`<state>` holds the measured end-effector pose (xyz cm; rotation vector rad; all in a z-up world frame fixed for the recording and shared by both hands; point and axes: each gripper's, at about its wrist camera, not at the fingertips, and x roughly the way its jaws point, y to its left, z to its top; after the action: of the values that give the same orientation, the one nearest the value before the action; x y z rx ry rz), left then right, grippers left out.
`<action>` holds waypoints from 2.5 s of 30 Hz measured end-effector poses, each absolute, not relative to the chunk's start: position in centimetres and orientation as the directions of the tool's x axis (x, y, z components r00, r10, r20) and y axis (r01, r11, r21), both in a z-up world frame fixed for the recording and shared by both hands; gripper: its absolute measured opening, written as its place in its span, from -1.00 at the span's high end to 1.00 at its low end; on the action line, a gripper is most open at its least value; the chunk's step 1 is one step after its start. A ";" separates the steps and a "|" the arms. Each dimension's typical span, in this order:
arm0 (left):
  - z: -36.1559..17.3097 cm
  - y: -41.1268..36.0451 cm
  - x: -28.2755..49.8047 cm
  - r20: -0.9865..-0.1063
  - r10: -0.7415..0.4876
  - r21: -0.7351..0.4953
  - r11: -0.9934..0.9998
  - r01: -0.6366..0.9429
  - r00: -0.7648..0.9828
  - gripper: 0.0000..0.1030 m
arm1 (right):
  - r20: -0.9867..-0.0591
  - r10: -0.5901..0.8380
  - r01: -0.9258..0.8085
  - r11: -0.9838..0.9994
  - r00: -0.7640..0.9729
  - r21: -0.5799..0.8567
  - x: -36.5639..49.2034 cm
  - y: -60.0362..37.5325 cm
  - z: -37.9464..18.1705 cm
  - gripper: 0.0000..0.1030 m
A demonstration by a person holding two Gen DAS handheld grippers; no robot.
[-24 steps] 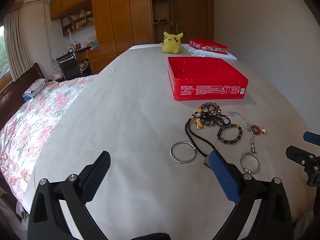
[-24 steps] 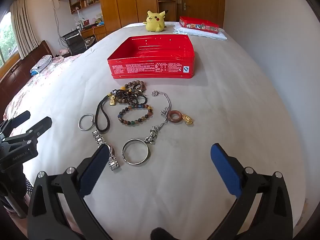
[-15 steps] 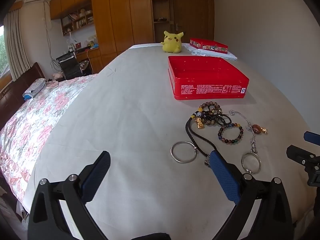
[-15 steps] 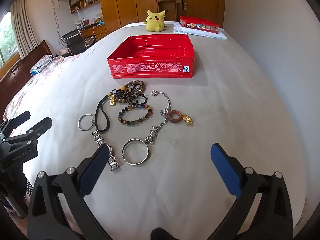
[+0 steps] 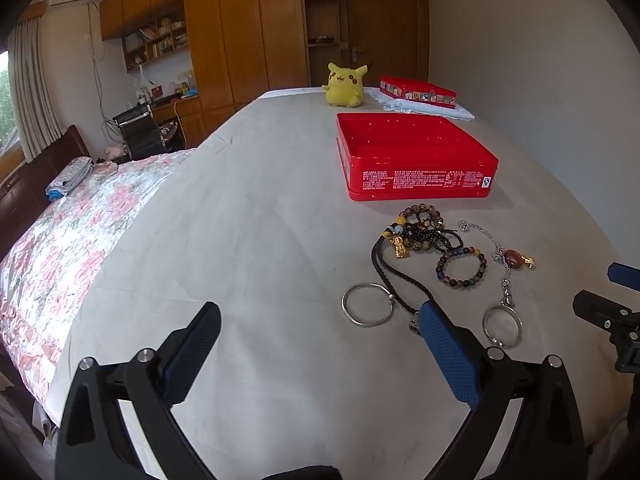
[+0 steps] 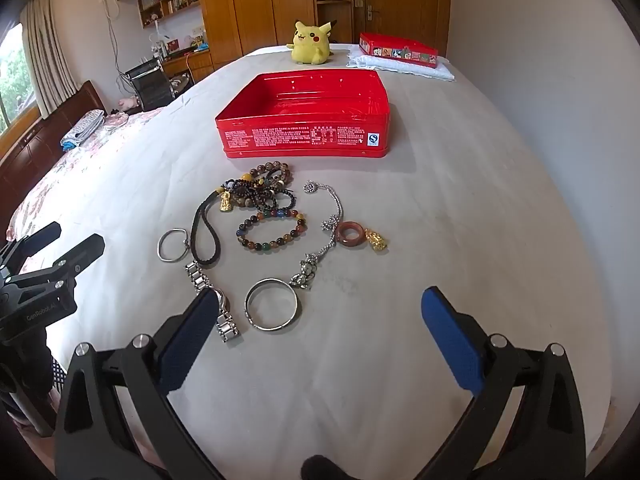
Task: Organize jewelry
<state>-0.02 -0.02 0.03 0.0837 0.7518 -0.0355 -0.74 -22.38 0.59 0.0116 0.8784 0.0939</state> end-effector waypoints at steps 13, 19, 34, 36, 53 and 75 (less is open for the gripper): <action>0.0 0.0 0.0 -0.684 -0.001 0.064 0.996 0.061 0.730 -0.93 | -0.768 0.088 -0.078 0.996 0.635 0.049 -0.8 -22.4 0.6 -0.94; 0.0 0.0 0.0 -0.684 -0.002 0.063 0.996 0.062 0.730 -0.93 | -0.767 0.088 -0.078 0.996 0.635 0.049 -0.8 -22.3 0.6 -0.94; 0.3 0.2 -0.2 -0.682 0.000 0.066 0.996 0.061 0.731 -0.93 | -0.765 0.088 -0.081 0.996 0.638 0.047 -0.9 -22.1 0.9 -0.94; 0.3 0.2 -0.2 -0.682 -0.001 0.065 0.996 0.062 0.732 -0.93 | -0.765 0.088 -0.081 0.996 0.638 0.047 -0.9 -22.0 0.7 -0.94; 0.4 0.2 -0.2 -0.680 0.000 0.069 0.996 0.064 0.733 -0.93 | -0.764 0.089 -0.081 0.996 0.639 0.048 -0.9 -22.2 0.9 -0.94; 0.4 0.2 -0.2 -0.681 0.001 0.070 0.995 0.064 0.733 -0.93 | -0.765 0.089 -0.080 0.996 0.638 0.048 -0.9 -22.2 1.1 -0.94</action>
<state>-0.20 0.18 0.38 0.0910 0.7482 -0.0346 -0.90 -22.16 1.06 0.0102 0.8734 0.0963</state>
